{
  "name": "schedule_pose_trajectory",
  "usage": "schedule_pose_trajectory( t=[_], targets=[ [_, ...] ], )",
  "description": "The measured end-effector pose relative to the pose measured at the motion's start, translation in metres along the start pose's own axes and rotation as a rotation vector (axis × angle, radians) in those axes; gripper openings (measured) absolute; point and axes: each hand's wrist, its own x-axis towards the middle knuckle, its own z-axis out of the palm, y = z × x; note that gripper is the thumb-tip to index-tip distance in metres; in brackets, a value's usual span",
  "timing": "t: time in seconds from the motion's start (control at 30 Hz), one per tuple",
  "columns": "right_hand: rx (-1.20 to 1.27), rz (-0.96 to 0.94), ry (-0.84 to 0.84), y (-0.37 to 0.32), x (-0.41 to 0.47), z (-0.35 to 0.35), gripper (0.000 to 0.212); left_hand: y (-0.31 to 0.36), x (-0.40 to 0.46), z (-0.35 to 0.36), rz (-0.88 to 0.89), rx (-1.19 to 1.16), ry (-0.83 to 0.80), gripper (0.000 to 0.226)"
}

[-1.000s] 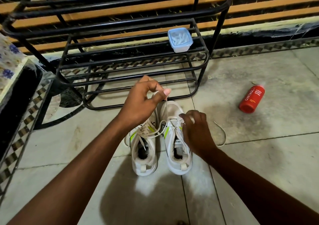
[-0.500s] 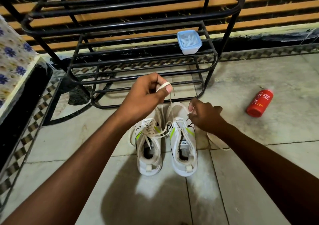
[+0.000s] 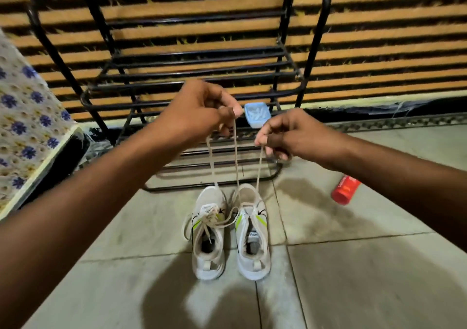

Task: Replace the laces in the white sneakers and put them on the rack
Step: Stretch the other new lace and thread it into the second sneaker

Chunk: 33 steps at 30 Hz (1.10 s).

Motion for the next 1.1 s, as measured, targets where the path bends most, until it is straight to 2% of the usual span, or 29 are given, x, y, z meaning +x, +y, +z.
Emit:
schedule_pose_trajectory(
  t=[0.3, 0.47, 0.6, 0.73, 0.87, 1.0, 1.1],
  targets=[
    [0.029, 0.079, 0.201, -0.082, -0.005, -0.026, 0.018, 0.091, 0.001, -0.052, 0.073, 0.022, 0.116, 0.015],
    [0.151, 0.204, 0.259, -0.083, 0.004, -0.019, 0.020, 0.111, 0.002, -0.066, 0.016, -0.185, 0.123, 0.011],
    [0.302, 0.245, 0.288, -0.090, 0.012, -0.013, 0.033, 0.129, 0.005, -0.080, 0.035, -0.388, 0.064, 0.021],
    [0.274, 0.178, 0.329, -0.089, 0.017, -0.010, 0.020, 0.144, 0.015, -0.093, 0.123, -0.527, 0.066, 0.031],
    [0.230, 0.114, 0.389, -0.077, 0.026, -0.011, 0.009, 0.150, 0.028, -0.100, 0.195, -0.475, 0.145, 0.027],
    [0.196, 0.114, 0.419, -0.071, 0.031, -0.010, 0.013, 0.153, 0.048, -0.106, 0.191, -0.423, 0.284, 0.014],
    [0.153, 0.106, 0.461, -0.074, 0.032, -0.010, 0.018, 0.154, 0.061, -0.107, 0.174, -0.351, 0.365, 0.015]
  ],
)
